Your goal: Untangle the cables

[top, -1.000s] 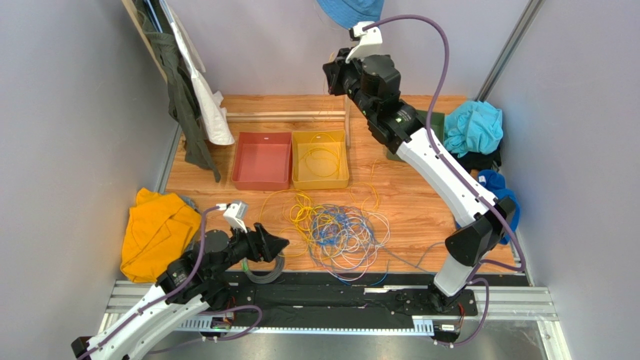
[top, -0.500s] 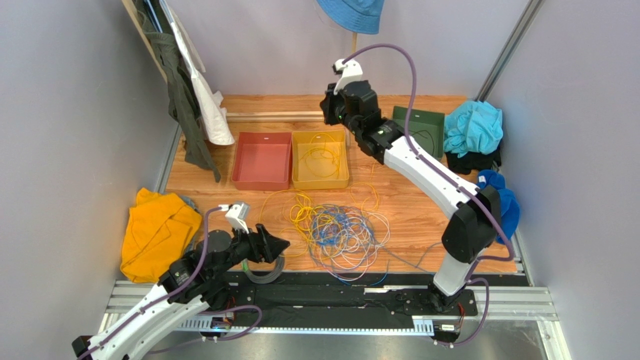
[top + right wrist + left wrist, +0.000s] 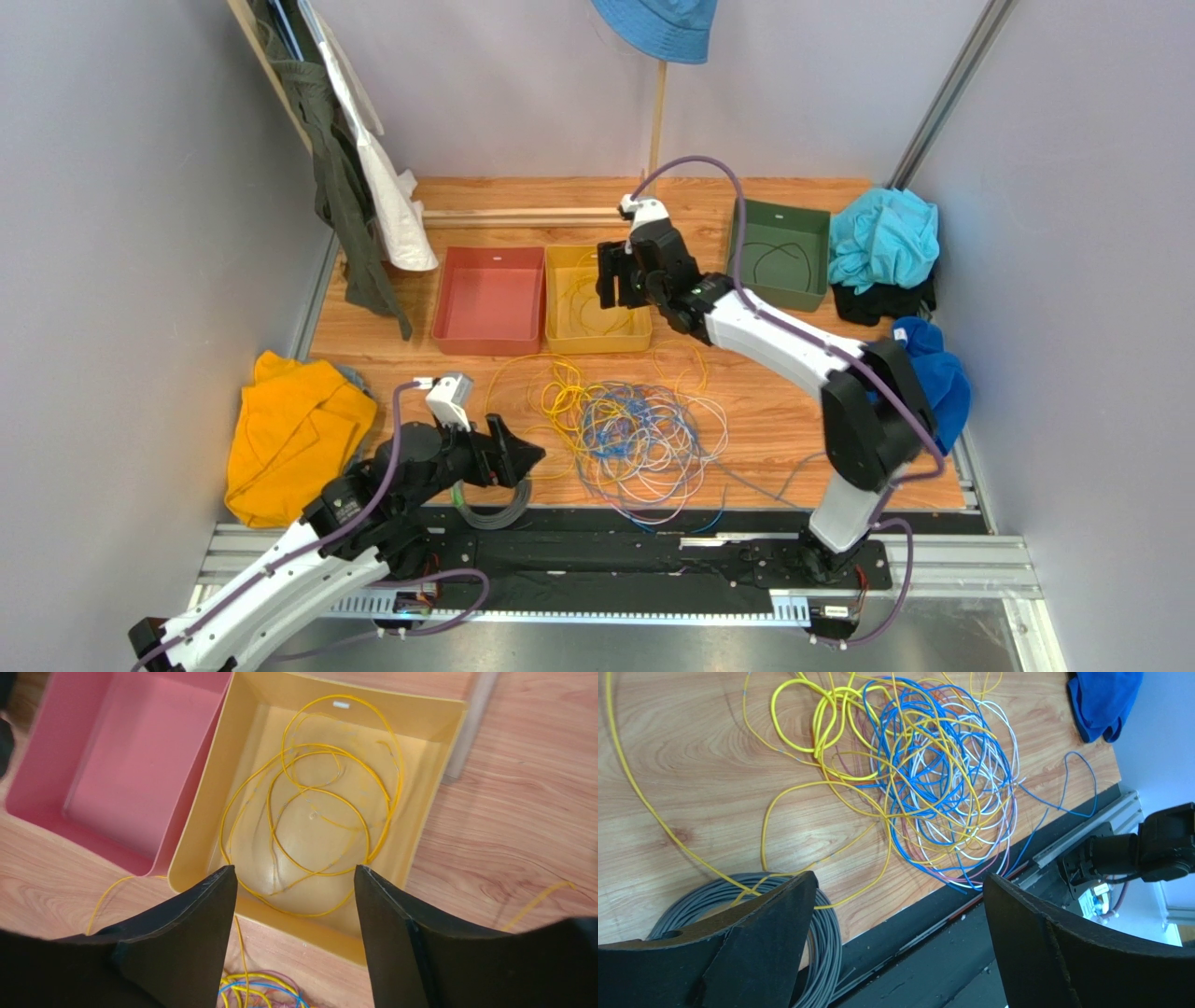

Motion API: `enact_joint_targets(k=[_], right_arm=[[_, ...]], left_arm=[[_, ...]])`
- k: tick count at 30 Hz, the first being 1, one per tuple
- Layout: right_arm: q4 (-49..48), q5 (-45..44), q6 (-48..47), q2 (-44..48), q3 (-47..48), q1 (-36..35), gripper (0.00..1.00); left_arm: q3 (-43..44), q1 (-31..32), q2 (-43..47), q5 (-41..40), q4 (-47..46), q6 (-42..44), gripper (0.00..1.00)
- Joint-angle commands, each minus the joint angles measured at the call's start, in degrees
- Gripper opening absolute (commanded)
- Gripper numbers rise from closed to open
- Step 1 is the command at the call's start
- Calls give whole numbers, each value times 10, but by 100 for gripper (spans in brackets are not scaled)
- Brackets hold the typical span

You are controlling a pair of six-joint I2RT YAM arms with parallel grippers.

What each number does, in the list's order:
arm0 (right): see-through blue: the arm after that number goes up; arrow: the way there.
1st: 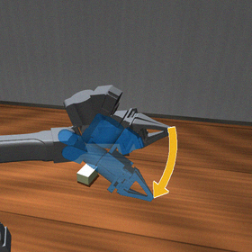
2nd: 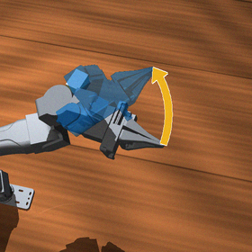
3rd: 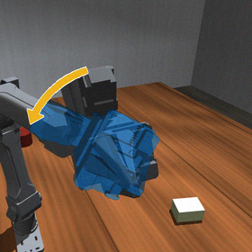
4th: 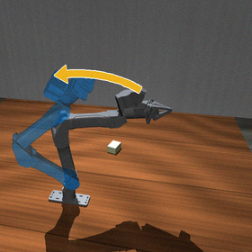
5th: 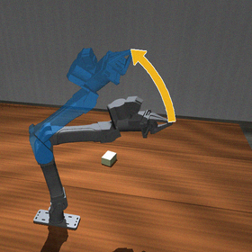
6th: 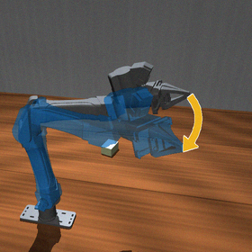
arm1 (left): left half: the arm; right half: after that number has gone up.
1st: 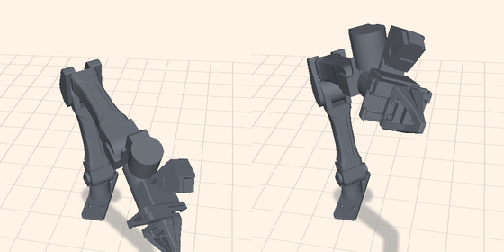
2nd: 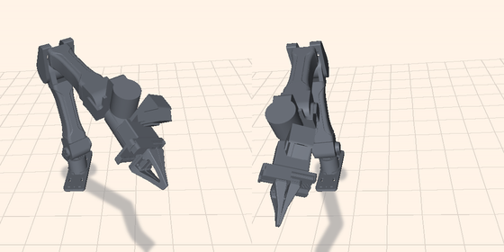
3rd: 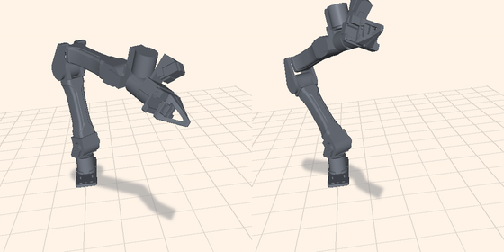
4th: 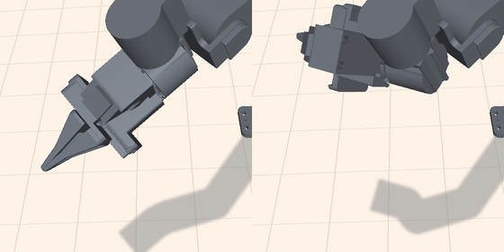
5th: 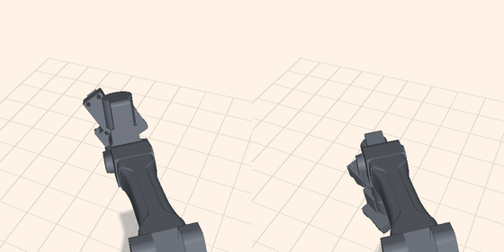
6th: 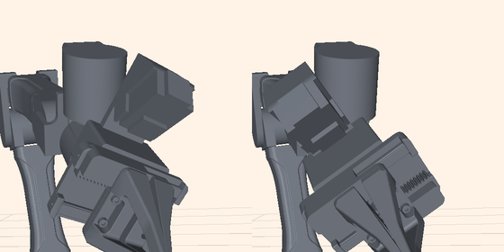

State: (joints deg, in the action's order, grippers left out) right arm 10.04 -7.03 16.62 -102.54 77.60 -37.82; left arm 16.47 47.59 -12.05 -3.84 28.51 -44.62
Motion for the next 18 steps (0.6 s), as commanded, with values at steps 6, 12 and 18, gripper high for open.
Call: enact_joint_targets(k=[6, 12, 18], right_arm=[[-54, -63, 79, 304, -194, -36, 68], [-29, -60, 119, 484, -322, -62, 65], [34, -69, 134, 610, -374, -85, 62]], left_arm=[[60, 0, -96, -21, -91, 23, 99], [55, 0, -226, 5, -223, 11, 99], [62, 0, -372, 23, -322, -2, 86]])
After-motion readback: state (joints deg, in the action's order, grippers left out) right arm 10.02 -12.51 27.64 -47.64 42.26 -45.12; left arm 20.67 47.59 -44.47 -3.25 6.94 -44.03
